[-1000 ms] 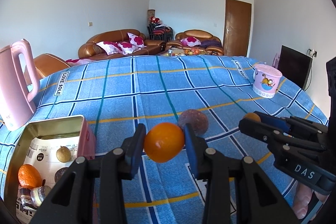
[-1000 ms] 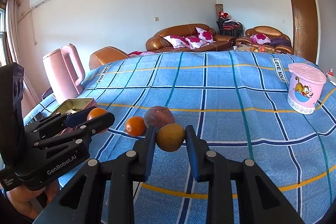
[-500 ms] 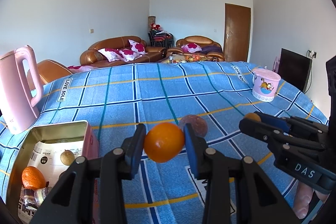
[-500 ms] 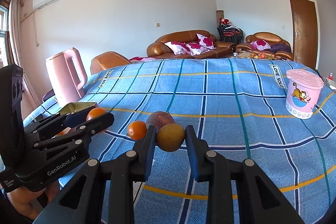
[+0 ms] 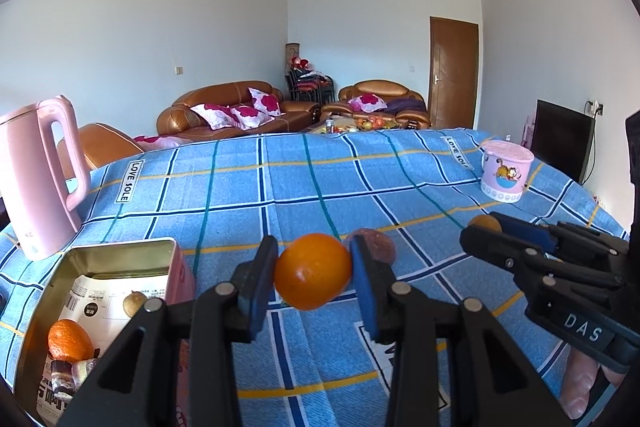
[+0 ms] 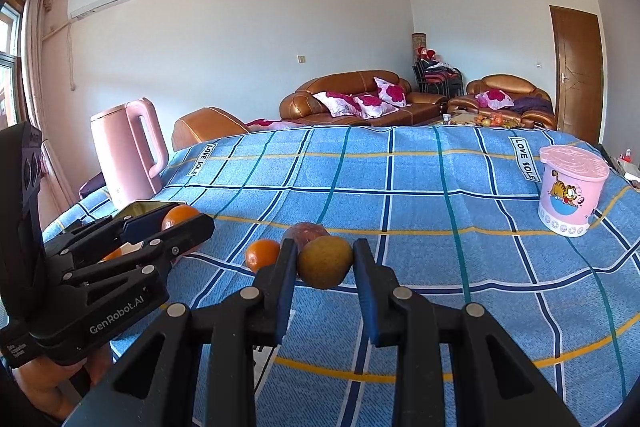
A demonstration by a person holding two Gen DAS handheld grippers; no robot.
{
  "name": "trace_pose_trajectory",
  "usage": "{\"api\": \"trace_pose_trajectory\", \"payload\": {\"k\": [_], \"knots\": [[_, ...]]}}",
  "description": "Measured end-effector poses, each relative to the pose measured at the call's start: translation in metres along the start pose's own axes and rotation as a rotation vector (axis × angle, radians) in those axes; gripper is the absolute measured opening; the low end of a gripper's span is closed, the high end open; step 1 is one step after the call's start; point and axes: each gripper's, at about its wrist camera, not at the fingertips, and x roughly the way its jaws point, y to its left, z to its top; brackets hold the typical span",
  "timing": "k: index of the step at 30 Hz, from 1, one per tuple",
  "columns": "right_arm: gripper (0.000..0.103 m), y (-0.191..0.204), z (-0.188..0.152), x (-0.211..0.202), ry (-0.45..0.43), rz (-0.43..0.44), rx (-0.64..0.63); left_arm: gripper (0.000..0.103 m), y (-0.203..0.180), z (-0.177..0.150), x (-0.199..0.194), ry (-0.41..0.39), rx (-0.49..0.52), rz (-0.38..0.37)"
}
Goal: Organize fruits
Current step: 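Lift the orange in the left tool and the small fruit in the right tool, then carry the orange in the left tool and the small fruit in the right tool toward the tin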
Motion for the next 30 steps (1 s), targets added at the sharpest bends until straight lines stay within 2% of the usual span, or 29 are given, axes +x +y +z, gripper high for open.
{"api": "trace_pose_trajectory", "payload": {"k": [30], "knots": [[0.03, 0.006, -0.001, -0.017, -0.086, -0.013, -0.041, 0.039, 0.001, -0.001, -0.016, -0.09, -0.005, 0.025]]}}
